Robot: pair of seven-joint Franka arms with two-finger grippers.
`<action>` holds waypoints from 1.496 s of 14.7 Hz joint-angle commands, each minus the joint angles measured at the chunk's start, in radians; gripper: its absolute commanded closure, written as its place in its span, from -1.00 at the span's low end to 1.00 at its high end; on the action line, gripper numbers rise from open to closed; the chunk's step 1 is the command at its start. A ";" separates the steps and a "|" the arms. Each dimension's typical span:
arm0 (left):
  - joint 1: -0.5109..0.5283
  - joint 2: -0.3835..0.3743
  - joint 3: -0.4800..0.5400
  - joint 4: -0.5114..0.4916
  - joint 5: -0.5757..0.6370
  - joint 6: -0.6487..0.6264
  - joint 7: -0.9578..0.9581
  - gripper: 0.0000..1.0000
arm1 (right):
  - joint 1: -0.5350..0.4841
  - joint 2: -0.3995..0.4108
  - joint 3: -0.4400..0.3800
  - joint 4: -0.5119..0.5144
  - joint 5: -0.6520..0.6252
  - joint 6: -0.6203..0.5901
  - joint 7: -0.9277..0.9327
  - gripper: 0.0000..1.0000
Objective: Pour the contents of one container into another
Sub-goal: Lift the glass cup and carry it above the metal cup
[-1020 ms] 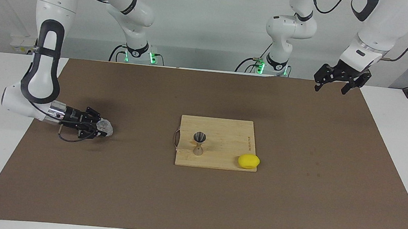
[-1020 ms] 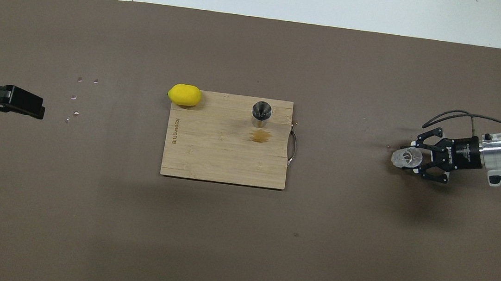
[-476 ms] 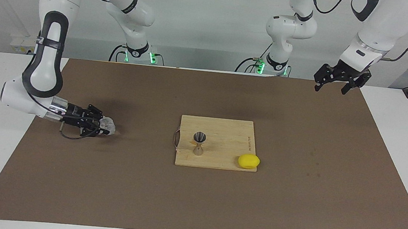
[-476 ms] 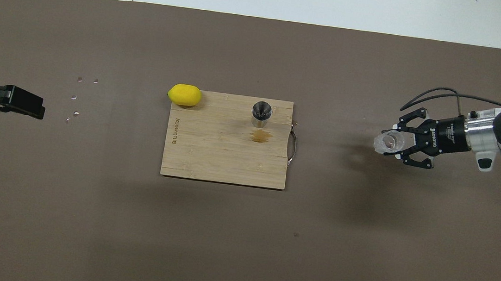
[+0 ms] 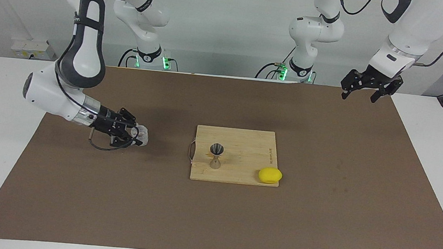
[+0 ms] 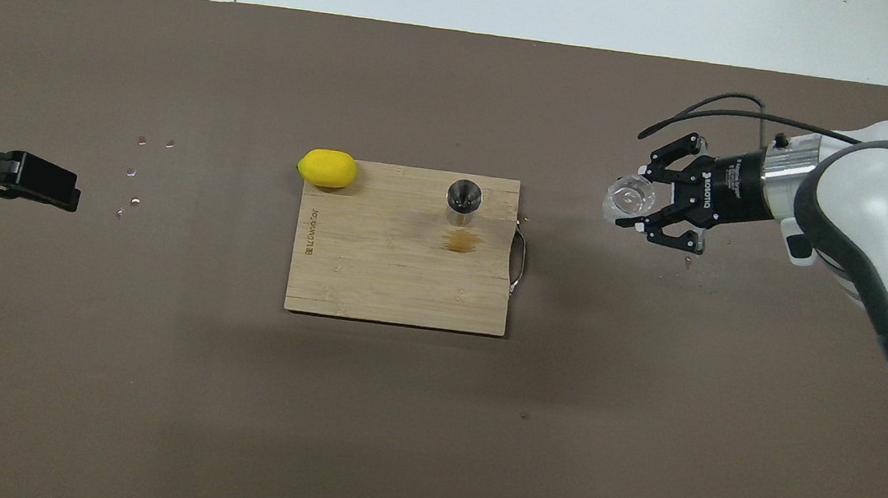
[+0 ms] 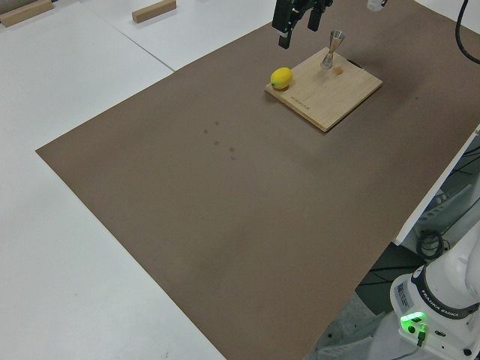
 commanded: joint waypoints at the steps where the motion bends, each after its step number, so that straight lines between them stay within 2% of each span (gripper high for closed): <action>1: -0.005 -0.020 0.004 -0.011 0.014 -0.009 0.004 -1.00 | 0.082 0.040 -0.009 0.072 -0.031 0.038 0.116 1.00; 5: -0.005 -0.020 0.004 -0.011 0.014 -0.009 0.004 -1.00 | 0.149 0.084 -0.004 0.174 -0.193 0.053 0.274 1.00; 10: -0.005 -0.020 0.004 -0.011 0.014 -0.009 0.004 -1.00 | 0.238 0.109 -0.004 0.205 -0.357 0.088 0.344 1.00; 14: -0.005 -0.020 0.004 -0.011 0.014 -0.009 0.004 -1.00 | 0.262 0.141 -0.004 0.282 -0.439 0.087 0.389 1.00; 22: -0.005 -0.020 0.004 -0.011 0.014 -0.009 0.004 -1.00 | 0.334 0.152 -0.003 0.287 -0.560 0.108 0.395 1.00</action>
